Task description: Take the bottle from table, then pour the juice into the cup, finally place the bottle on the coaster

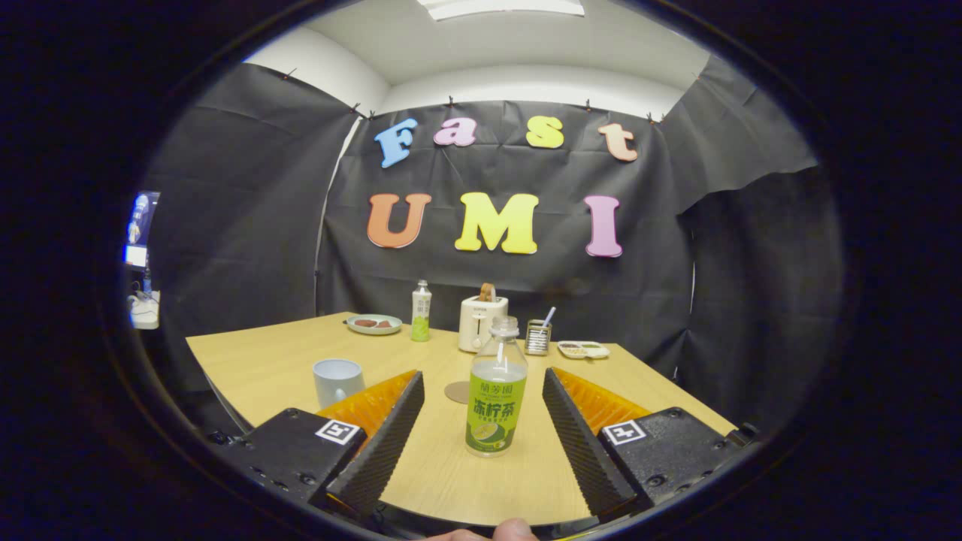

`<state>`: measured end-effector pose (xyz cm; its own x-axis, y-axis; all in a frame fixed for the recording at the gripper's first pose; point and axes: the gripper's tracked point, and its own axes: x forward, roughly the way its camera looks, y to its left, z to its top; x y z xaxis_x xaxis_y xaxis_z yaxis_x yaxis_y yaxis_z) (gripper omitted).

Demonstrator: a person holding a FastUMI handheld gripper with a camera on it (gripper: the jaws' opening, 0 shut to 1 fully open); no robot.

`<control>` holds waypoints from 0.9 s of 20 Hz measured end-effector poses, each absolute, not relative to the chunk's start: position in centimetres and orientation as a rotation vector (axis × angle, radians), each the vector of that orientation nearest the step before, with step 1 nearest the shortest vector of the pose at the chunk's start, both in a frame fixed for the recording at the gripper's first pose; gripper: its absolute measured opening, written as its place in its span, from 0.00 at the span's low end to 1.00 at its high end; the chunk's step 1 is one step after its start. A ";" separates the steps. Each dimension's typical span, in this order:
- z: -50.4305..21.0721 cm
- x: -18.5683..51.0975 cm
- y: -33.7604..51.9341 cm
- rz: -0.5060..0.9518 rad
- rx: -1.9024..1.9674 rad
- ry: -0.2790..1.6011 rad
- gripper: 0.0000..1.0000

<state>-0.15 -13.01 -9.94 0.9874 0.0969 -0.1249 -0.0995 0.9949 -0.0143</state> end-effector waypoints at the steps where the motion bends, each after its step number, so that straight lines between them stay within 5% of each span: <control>1: -10.7 0.5 -13.3 0.098 -0.011 0.141 1.00; 18: -17.4 10.3 -13.1 0.121 0.072 0.344 0.99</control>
<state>10.34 -13.05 -17.35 0.9343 0.1309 -0.3317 -0.1063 0.9901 0.0913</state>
